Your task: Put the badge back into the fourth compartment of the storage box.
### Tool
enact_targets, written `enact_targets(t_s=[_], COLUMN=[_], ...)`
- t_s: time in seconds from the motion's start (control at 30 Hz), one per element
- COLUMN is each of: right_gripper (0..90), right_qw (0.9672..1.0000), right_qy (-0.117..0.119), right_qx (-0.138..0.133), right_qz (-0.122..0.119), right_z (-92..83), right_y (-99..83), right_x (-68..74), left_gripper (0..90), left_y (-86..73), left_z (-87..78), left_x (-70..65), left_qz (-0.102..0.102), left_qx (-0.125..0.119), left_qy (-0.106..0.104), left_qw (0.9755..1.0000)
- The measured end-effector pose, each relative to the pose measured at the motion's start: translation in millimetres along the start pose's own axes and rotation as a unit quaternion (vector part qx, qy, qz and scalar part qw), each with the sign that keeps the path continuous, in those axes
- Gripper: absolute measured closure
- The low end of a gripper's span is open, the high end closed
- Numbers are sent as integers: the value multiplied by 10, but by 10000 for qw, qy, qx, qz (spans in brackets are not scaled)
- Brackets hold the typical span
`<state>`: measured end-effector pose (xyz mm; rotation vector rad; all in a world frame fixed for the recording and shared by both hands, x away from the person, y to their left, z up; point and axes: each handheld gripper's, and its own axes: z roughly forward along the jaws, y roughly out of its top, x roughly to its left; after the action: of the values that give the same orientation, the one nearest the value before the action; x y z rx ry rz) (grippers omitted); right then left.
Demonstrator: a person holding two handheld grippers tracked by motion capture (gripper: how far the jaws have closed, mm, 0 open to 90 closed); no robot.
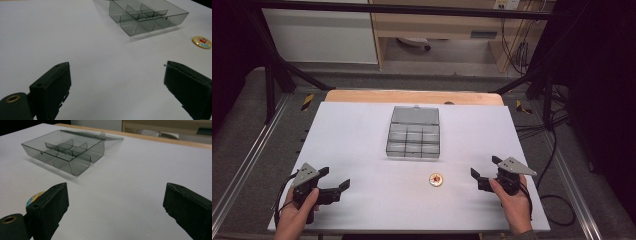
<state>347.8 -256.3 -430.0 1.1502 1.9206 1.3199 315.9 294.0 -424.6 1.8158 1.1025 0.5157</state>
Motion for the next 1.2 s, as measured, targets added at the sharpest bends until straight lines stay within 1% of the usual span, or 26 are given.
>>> enact_targets(t_s=[0.03,0.07,0.1,0.13,0.2,0.27,0.33,0.4,0.47,0.53,0.67,0.77,0.8,0.83,0.87,0.9,0.93,0.97,1.0,1.03,1.1,1.13,1.17,1.2], right_gripper=[66,61,61,52,51,49,48,47,49,55,55,64,65,65,63,63,62,56,56,55,53,52,52,52], right_qw=[10000,9999,9999,9997,9998,9999,9998,9998,9996,9996,9993,9990,9991,9991,9989,9989,9989,9985,9985,9983,9981,9977,9975,9973], right_qy=[-64,-124,-124,-199,-187,-115,-119,-158,-165,-95,-37,55,111,111,216,216,248,377,377,474,496,568,602,611], right_qx=[-23,-34,-34,-50,-42,121,160,149,205,258,302,420,395,395,390,390,365,328,328,274,280,300,326,349], right_qz=[-50,-87,-87,-108,-62,-29,-1,33,-39,-99,-198,-145,-119,-119,-126,-126,-177,-205,-205,-215,-227,-211,-198,-192], right_z=[-14,-27,-27,-46,-52,-47,-32,-7,33,84,195,272,306,306,355,355,377,410,410,439,451,482,497,510], right_y=[7,14,14,30,47,72,99,133,186,240,358,459,489,489,523,523,534,547,547,551,551,547,545,542], right_x=[9,19,19,32,45,54,70,90,123,163,238,279,298,298,342,342,371,432,432,489,509,562,581,597], left_gripper=[74,76,76,76,73,77,81,80,79,76,76,74,74,74,76,76,78,78,78,76,76,76,76,76], left_y=[-9,-9,-13,-23,-28,-32,-28,-26,-22,-14,-11,-11,-14,-15,-17,-18,-17,-17,-16,-16,-16,-15,-5,-5], left_z=[25,25,28,30,30,32,29,23,22,32,35,33,38,41,43,42,38,35,33,28,27,31,37,37], left_x=[-3,-3,0,8,16,41,55,50,34,19,10,8,10,14,21,25,27,28,27,28,32,38,49,49], left_qz=[30,30,33,16,-3,-88,-147,-140,-119,-103,-64,-63,-53,-51,-57,-63,-62,-66,-80,-86,-91,-116,-154,-154], left_qx=[107,107,139,168,180,163,120,94,75,29,22,16,42,51,55,50,43,32,20,15,15,2,-52,-52], left_qy=[26,26,30,16,10,30,46,29,-3,-41,-44,-51,-50,-43,-33,-18,-8,-12,-10,12,11,-7,-64,-64], left_qw=[9999,9999,9999,9999,9998,9998,9998,9999,9999,9999,10000,10000,10000,10000,10000,10000,10000,10000,10000,10000,10000,9999,9998,9998])
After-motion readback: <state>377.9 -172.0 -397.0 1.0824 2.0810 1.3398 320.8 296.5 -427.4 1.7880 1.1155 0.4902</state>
